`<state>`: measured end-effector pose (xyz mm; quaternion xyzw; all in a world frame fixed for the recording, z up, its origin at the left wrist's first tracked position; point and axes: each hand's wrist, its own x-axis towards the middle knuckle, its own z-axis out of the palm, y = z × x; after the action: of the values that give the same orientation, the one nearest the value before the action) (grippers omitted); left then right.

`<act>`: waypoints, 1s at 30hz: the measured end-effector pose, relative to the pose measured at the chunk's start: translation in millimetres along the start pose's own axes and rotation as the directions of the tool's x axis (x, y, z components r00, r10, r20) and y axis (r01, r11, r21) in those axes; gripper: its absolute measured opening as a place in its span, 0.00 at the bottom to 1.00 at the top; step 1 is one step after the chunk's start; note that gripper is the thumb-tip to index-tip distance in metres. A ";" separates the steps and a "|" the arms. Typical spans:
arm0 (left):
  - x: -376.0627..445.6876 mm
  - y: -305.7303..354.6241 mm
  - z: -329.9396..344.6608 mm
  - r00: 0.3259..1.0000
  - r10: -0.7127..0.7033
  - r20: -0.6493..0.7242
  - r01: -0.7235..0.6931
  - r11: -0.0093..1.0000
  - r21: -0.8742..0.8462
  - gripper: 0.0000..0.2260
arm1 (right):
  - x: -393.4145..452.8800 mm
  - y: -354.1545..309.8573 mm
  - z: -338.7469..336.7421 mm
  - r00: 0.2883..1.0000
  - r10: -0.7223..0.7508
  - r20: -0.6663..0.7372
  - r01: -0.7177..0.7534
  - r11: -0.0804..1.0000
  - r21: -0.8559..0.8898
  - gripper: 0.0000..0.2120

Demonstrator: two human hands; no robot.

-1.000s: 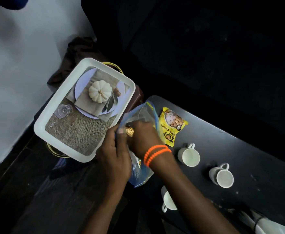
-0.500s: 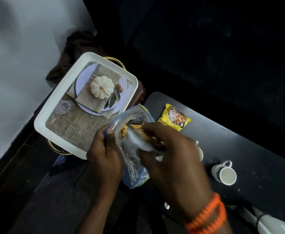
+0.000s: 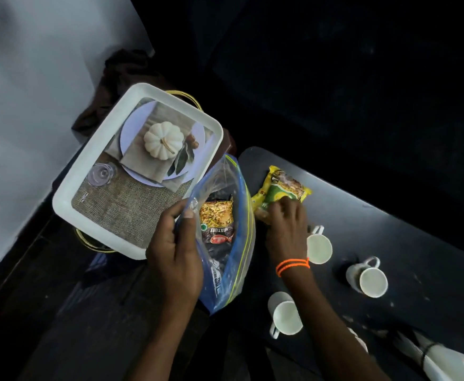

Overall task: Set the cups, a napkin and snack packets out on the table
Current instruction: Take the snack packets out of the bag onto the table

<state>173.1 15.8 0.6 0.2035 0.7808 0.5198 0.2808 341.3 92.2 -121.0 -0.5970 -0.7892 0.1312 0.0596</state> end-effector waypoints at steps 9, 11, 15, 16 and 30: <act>0.1 7.9 3.8 0.999 0.019 0.046 -0.018 1.000 -0.022 0.10 | 2.1 -41.2 -82.3 0.898 0.304 -0.319 -0.116 0.860 0.496 0.08; -1.3 9.7 4.3 0.997 0.035 0.064 -0.034 0.999 -0.018 0.10 | 11.5 -62.5 -122.1 0.846 0.243 -0.475 0.071 0.831 0.552 0.06; -5.1 10.0 6.7 0.998 0.052 0.025 -0.051 0.998 -0.041 0.09 | 38.8 -116.9 -134.0 0.989 -0.140 0.043 0.100 0.858 0.503 0.12; -6.0 10.5 7.0 0.998 0.053 0.016 -0.052 0.998 -0.039 0.10 | 45.6 -126.5 -117.2 0.934 -0.193 0.301 0.072 0.926 0.370 0.12; 5.7 -14.5 -1.2 1.000 0.011 -0.017 -0.009 0.997 0.076 0.11 | 37.0 -138.7 -58.7 0.811 -0.104 0.576 0.105 0.994 0.033 0.21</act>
<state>167.6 12.9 -13.8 0.2134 0.8013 0.4929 0.2634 217.1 100.7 -28.5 -0.4850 -0.8018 0.3020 -0.1750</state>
